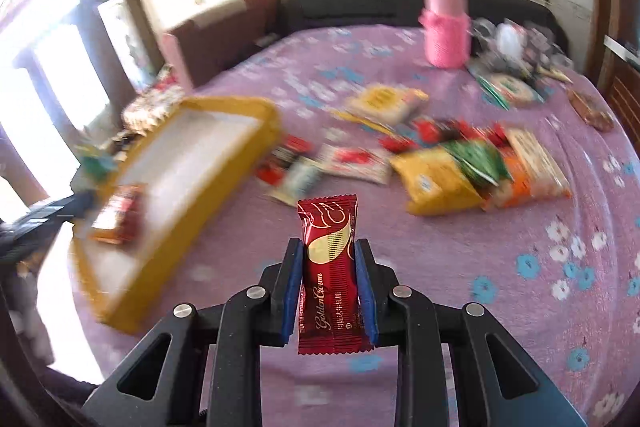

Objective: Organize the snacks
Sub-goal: 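Carry the pea bag and chocolate bar over the box and release both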

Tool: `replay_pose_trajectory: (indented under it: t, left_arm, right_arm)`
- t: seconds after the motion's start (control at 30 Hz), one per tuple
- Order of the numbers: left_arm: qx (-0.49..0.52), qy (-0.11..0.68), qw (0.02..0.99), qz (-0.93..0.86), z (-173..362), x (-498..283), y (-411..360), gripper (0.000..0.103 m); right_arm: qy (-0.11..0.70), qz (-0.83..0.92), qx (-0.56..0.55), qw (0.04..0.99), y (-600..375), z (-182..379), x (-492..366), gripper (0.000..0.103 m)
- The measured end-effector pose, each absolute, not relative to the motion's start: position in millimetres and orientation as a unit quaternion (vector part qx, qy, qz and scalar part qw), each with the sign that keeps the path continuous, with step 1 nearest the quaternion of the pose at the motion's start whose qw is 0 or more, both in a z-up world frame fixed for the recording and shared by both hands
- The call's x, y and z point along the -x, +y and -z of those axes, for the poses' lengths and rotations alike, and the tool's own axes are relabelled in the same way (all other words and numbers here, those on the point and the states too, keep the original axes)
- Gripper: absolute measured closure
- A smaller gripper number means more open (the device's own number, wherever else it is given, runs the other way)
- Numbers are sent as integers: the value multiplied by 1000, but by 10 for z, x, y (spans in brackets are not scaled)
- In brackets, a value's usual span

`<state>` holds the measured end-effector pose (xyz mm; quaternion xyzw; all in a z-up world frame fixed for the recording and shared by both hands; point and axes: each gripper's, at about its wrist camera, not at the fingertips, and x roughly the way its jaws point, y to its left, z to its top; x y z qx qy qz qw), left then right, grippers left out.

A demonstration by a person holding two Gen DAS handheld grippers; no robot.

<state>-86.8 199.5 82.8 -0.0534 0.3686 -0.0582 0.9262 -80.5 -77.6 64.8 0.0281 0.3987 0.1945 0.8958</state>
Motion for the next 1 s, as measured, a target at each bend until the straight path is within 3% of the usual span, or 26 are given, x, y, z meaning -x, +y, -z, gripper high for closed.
replay_pose_trajectory:
  t: [0.2, 0.5, 1.0]
  left_arm:
    - [52, 375, 925, 13, -820, 608, 2393, 72]
    - [34, 419, 907, -18, -545, 127, 2669, 72]
    - [72, 431, 899, -4, -459, 28, 2861, 67]
  right_arm:
    - [398, -298, -42, 867, -90, -941, 817, 77]
    - [446, -343, -8, 827, 1004, -650, 533, 77]
    - [482, -319, -9, 816, 1269, -298, 192, 74]
